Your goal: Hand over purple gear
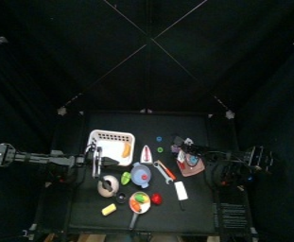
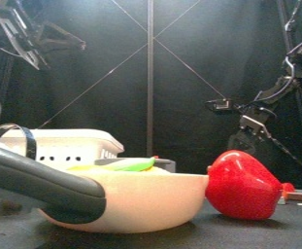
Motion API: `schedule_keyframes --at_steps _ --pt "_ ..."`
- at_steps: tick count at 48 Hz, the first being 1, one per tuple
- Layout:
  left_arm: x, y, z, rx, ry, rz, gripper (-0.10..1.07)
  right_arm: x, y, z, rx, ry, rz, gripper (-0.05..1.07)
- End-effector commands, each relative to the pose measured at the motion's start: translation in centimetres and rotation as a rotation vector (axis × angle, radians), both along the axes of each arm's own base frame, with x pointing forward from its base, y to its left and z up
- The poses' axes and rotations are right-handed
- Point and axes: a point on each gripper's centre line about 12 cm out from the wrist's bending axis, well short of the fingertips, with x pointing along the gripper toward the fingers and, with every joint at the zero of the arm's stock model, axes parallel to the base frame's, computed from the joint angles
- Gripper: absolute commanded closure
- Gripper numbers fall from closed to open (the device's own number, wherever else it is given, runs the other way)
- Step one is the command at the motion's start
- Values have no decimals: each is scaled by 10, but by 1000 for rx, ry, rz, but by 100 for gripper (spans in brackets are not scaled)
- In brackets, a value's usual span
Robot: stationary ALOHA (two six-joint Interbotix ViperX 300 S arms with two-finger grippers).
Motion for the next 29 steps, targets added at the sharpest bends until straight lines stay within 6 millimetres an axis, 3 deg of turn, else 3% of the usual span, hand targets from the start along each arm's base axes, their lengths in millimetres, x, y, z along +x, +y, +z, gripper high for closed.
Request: schedule_keyframes --at_steps 1,9,14,23,29 --pt "2 1 5 -14 -17 5 83 6 -1 14 -22 -47 5 30" --pt "5 6 18 -127 -56 47 81 20 11 35 -58 -112 69 30" --pt "7 12 23 -251 -73 95 74 32 18 54 -101 -165 125 30" --pt "19 27 12 -481 -54 216 46 55 32 80 -186 -239 237 31" --pt "37 31 -2 -568 2 277 25 71 37 95 -250 -284 304 31"
